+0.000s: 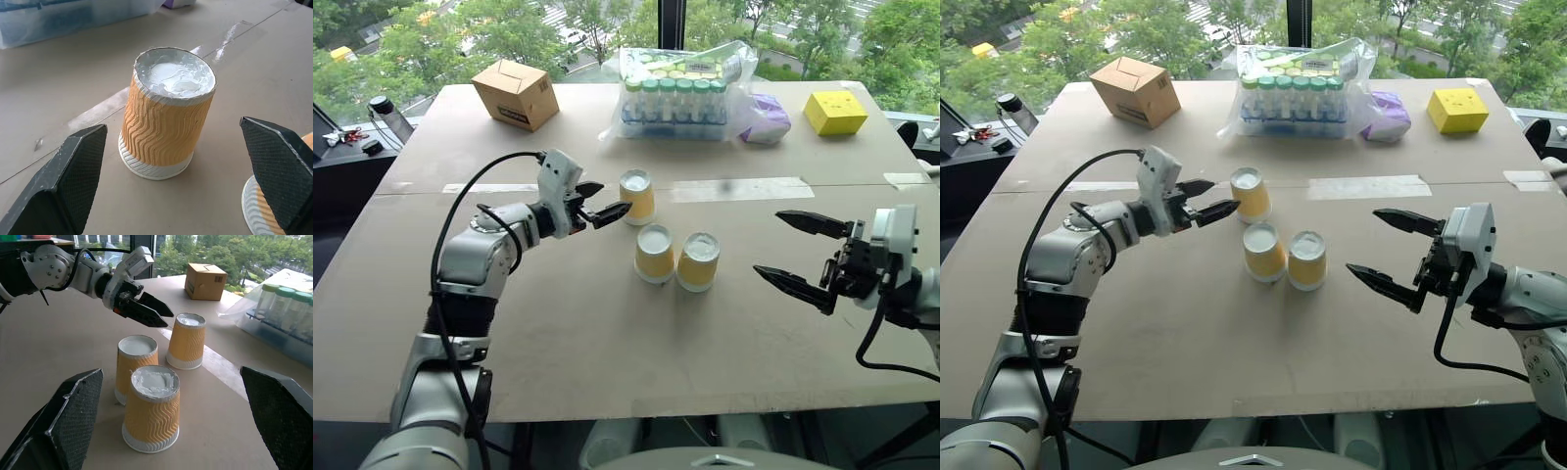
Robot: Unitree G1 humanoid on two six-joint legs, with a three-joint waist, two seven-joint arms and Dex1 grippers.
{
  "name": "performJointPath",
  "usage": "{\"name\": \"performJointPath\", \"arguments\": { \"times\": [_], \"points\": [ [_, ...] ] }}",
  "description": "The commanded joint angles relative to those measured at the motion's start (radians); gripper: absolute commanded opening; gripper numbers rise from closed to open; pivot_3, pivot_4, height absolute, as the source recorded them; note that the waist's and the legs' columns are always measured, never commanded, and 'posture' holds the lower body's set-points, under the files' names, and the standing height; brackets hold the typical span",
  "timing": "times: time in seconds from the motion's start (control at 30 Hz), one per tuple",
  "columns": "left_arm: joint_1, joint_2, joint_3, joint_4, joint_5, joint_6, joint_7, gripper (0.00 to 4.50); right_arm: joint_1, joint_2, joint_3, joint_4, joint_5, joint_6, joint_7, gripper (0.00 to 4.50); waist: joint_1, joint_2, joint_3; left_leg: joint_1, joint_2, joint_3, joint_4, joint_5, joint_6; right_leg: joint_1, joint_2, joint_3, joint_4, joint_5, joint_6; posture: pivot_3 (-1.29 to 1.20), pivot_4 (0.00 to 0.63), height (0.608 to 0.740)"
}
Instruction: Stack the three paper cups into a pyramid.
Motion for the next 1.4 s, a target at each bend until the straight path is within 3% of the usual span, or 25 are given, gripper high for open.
{"name": "performJointPath", "arguments": {
  "times": [0.03,0.43,0.53,0.57,0.6,0.8,0.93,1.07,1.4],
  "points": [
    [-0.065,-0.035,0.004,0.094,0.055,-0.100,-0.028,4.50,0.041,-0.006,-0.062,-0.070,0.028,-0.005,-0.038,4.44,0.004,0.000,0.000,0.000,0.000,0.000,0.000,0.000,0.000,0.000,0.000,0.000,0.000,0.000,0.000,0.00,0.150,0.740],
    [-0.194,-0.149,0.008,0.353,0.158,-0.274,-0.067,4.50,0.222,0.013,-0.184,-0.141,0.097,-0.029,-0.077,4.44,0.004,-0.002,0.000,-0.001,-0.002,-0.001,0.002,0.000,0.000,0.000,-0.002,-0.001,0.001,0.000,0.000,0.00,0.150,0.740],
    [-0.202,-0.156,0.014,0.373,0.166,-0.287,-0.079,3.31,0.241,0.018,-0.194,-0.148,0.104,-0.040,-0.088,4.50,0.003,-0.002,0.000,-0.001,-0.002,-0.001,0.002,0.000,0.000,0.000,-0.001,-0.001,0.002,0.000,0.000,0.00,0.150,0.740],
    [-0.202,-0.154,0.015,0.374,0.168,-0.289,-0.086,2.70,0.246,0.019,-0.194,-0.150,0.104,-0.042,-0.090,4.50,0.003,-0.002,0.000,-0.001,-0.002,-0.001,0.002,0.000,0.000,0.000,-0.001,-0.001,0.002,0.000,0.000,0.00,0.150,0.740],
    [-0.201,-0.151,0.017,0.375,0.171,-0.291,-0.090,2.44,0.246,0.019,-0.191,-0.152,0.102,-0.043,-0.094,4.50,0.004,-0.002,0.000,-0.001,-0.002,-0.001,0.002,0.000,0.000,0.000,-0.001,-0.001,0.002,0.000,0.000,0.00,0.150,0.740],
    [-0.194,-0.120,0.062,0.303,0.127,-0.284,-0.152,2.44,0.236,0.013,-0.171,-0.160,0.103,-0.040,-0.119,4.50,0.003,-0.002,0.000,-0.001,-0.002,-0.001,0.003,0.000,0.000,0.000,-0.001,-0.001,0.002,0.000,0.000,0.00,0.150,0.740],
    [-0.202,-0.048,0.107,0.035,-0.067,-0.053,-0.324,2.44,0.214,0.002,-0.154,-0.152,0.113,-0.030,-0.121,4.50,0.002,-0.003,0.000,-0.002,-0.002,-0.001,0.003,0.000,0.000,0.000,-0.001,-0.001,0.003,0.000,0.000,0.00,0.150,0.740],
    [-0.192,0.015,0.084,-0.178,-0.177,0.141,-0.390,2.44,0.194,-0.004,-0.140,-0.140,0.118,-0.026,-0.118,4.50,0.004,-0.003,0.000,-0.002,-0.002,-0.001,0.003,0.000,0.000,0.000,-0.002,-0.001,0.003,0.000,0.000,0.00,0.150,0.740],
    [-0.119,0.013,-0.019,-0.347,-0.128,0.158,-0.363,2.44,0.255,-0.057,-0.164,-0.124,0.131,-0.027,-0.016,4.50,0.005,-0.003,0.000,0.000,-0.001,-0.001,0.004,0.000,0.000,0.001,-0.001,-0.001,0.003,0.000,0.000,0.00,0.150,0.740]
  ]
}}
